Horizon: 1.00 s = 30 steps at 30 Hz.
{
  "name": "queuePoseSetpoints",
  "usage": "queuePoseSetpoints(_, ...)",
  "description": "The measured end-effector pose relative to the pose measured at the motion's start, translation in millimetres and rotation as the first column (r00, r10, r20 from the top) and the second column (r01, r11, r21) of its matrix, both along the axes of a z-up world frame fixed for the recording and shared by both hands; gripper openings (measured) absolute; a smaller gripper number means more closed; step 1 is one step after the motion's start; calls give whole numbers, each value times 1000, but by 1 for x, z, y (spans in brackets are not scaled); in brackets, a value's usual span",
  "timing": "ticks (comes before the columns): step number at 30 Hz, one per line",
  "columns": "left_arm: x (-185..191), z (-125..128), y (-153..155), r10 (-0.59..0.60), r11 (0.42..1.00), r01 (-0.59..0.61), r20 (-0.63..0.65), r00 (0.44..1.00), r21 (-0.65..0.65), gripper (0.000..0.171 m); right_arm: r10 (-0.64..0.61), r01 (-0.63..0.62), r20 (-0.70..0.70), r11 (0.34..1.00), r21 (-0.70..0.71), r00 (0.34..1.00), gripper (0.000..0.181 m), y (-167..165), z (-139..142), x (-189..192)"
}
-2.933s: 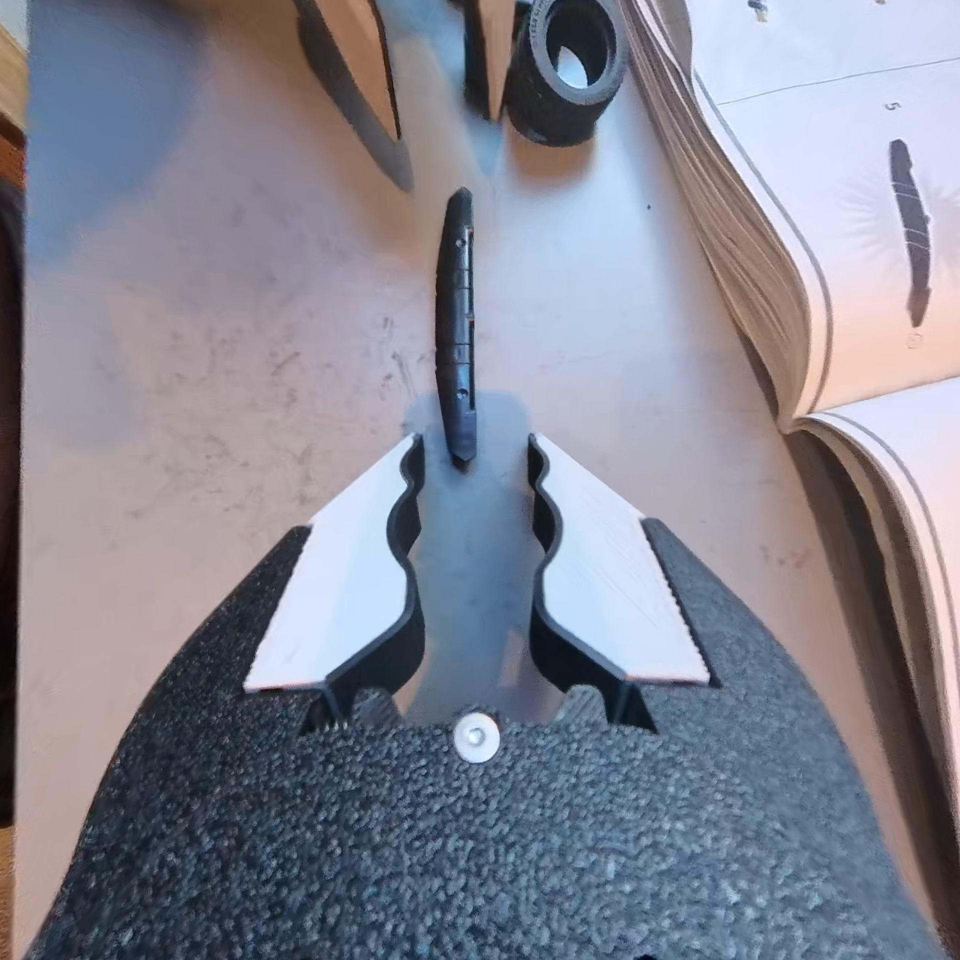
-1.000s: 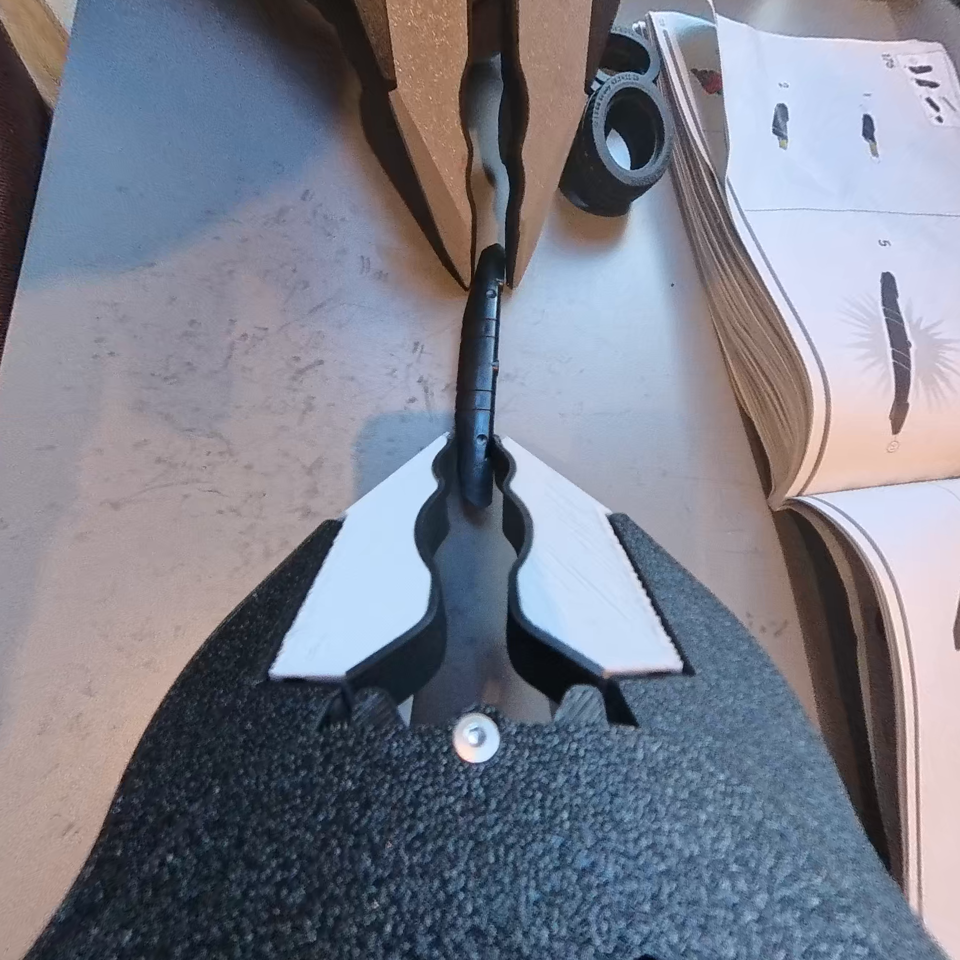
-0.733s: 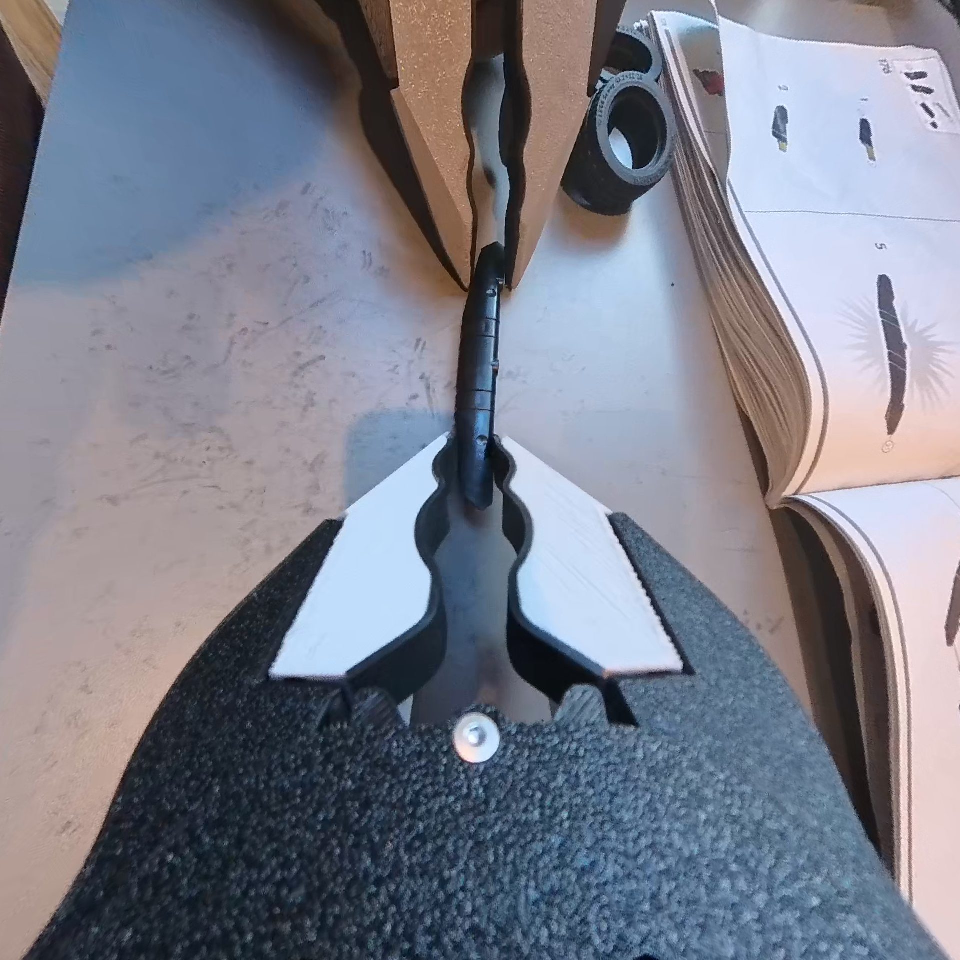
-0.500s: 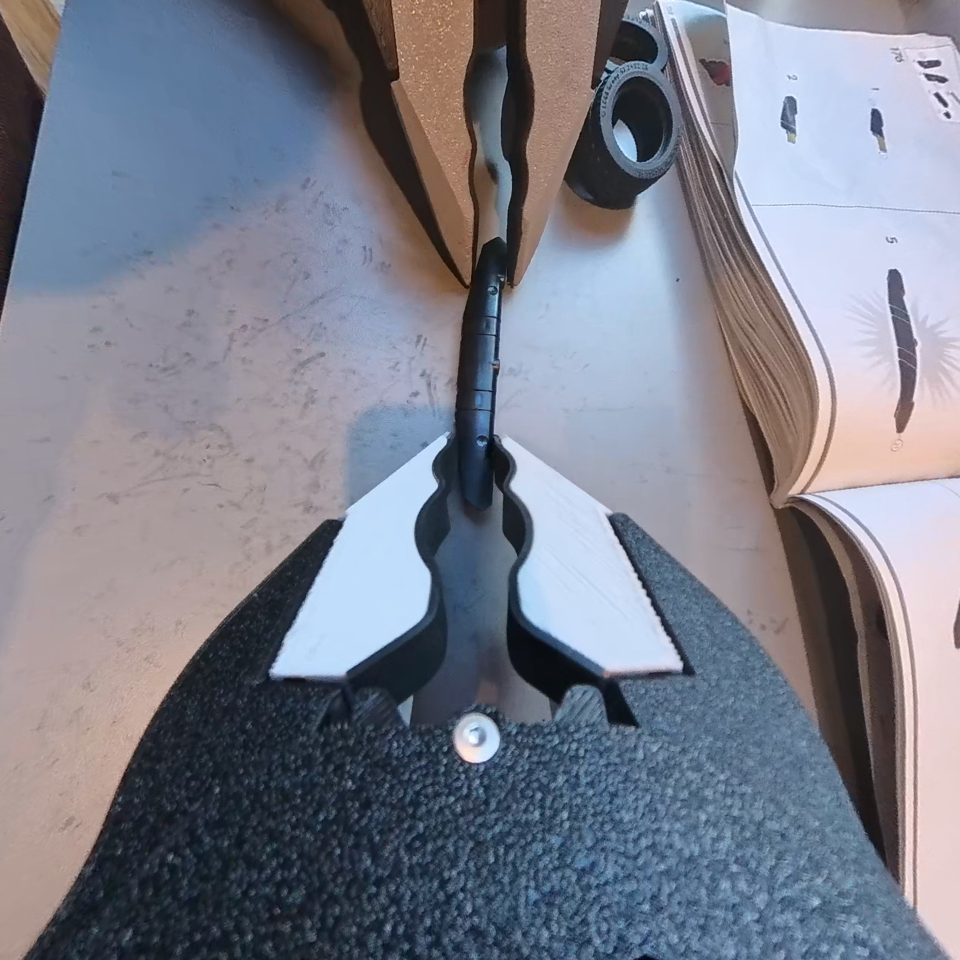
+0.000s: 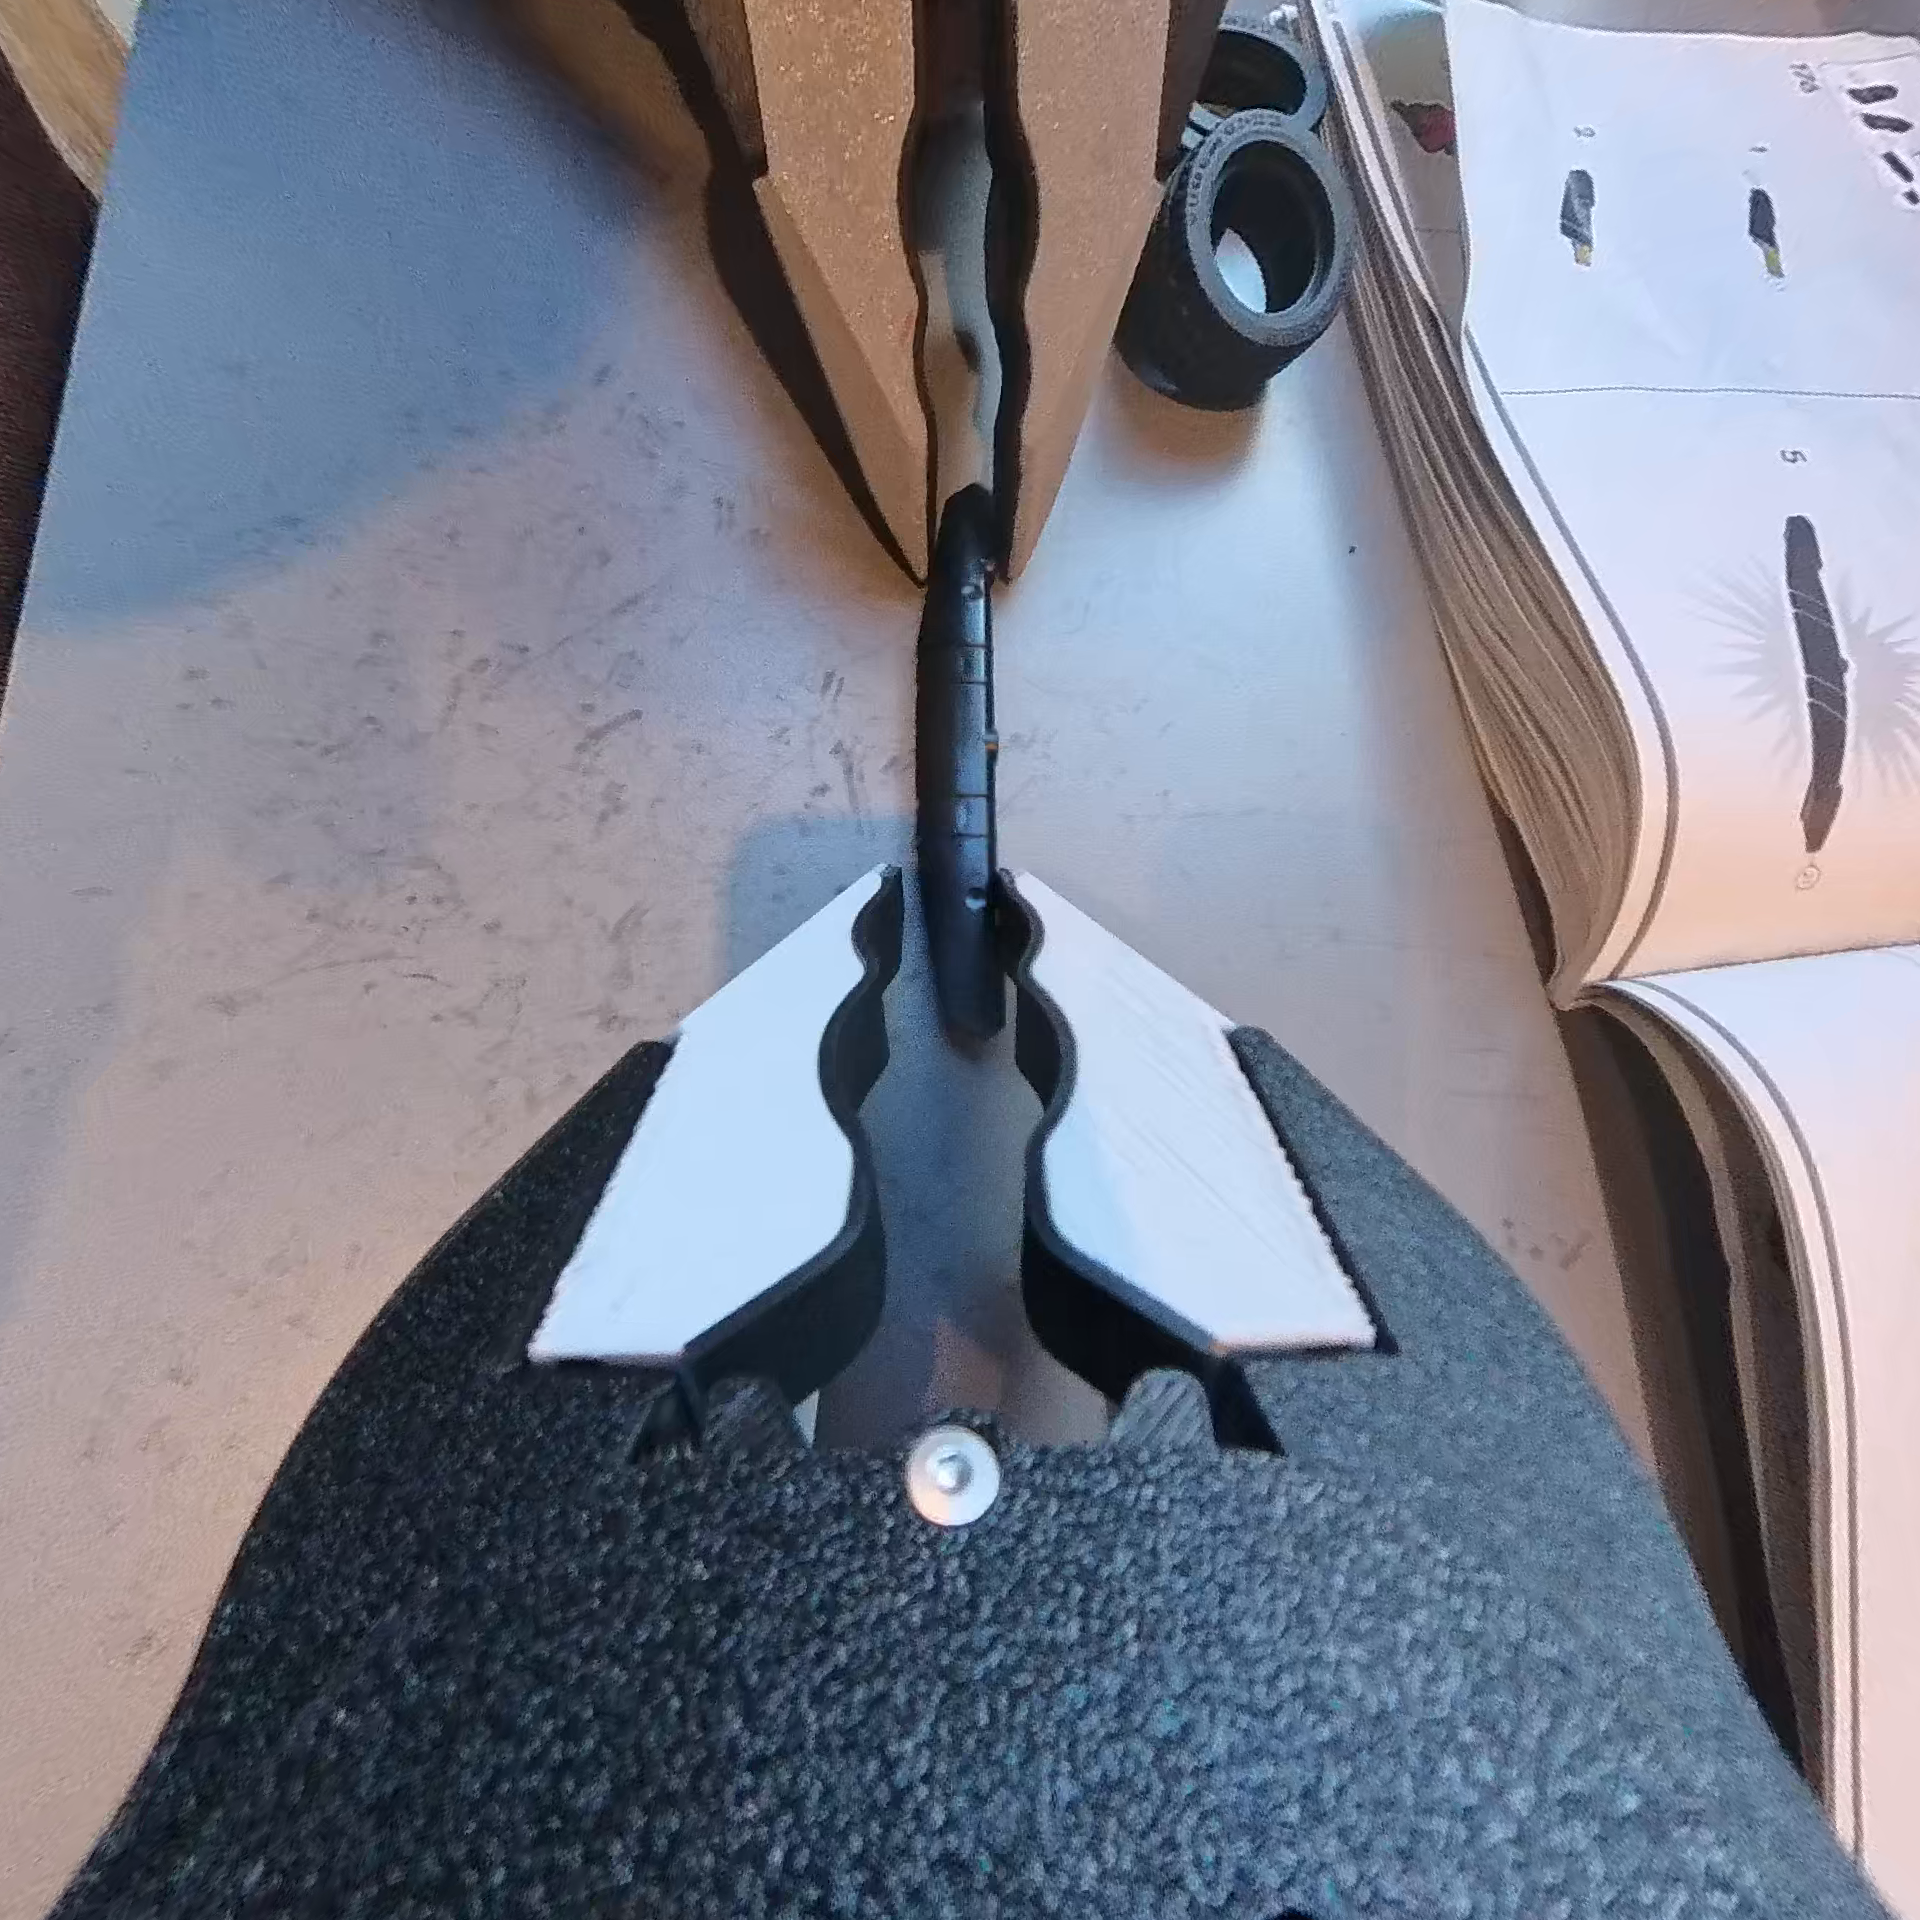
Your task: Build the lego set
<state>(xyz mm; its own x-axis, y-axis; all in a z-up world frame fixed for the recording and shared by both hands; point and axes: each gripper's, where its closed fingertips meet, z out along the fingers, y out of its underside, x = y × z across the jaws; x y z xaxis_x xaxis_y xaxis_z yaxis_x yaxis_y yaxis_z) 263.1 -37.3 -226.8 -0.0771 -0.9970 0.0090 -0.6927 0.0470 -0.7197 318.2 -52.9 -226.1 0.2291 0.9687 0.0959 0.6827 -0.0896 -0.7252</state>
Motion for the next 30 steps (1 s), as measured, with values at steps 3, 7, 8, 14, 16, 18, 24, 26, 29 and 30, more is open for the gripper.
queuePoseSetpoints(3, 3, 0, -4, -31, 999, 31, 3, 1000, 42, 11, 8, -8, 5, 1000, 11, 1000, 13, -2, 0, 0)
queuePoseSetpoints(7, 6, 0, -5, -39, 996, 38, 6, 999, 75, 11, -8, 7, 15, 999, 38, 1000, 13, -3, 1, 3)
queuePoseSetpoints(8, 7, 0, -5, -35, 997, 35, 6, 999, 70, 11, -26, 24, 24, 998, 53, 999, 13, -3, 1, 4)
queuePoseSetpoints(14, 19, 1, -15, -44, 995, 43, 11, 999, 88, 14, -132, 126, 37, 984, 124, 991, 13, -25, 7, 17)
queuePoseSetpoints(16, 25, 1, -24, -68, 993, 67, 9, 998, 97, 14, -168, 157, 61, 976, 152, 984, 13, -36, 6, 28)
queuePoseSetpoints(18, 30, 1, -28, -70, 992, 69, 12, 997, 110, 15, -211, 193, 86, 965, 180, 974, 13, -46, 6, 39)
queuePoseSetpoints(24, 40, 4, -32, -36, 996, 33, 30, 999, 86, 19, -297, 275, 54, 929, 246, 953, 13, -73, 22, 64)
queuePoseSetpoints(26, 45, 4, -35, -23, 998, 21, 34, 999, 67, 21, -321, 302, 41, 921, 245, 946, 13, -80, 24, 71)
queuePoseSetpoints(29, 56, 4, -41, -20, 999, 18, 36, 999, 50, 22, -350, 337, 7, 905, 258, 937, 13, -90, 28, 81)
queuePoseSetpoints(30, 60, 3, -44, -30, 998, 29, 26, 999, 48, 22, -357, 345, -4, 901, 262, 934, 13, -94, 29, 85)
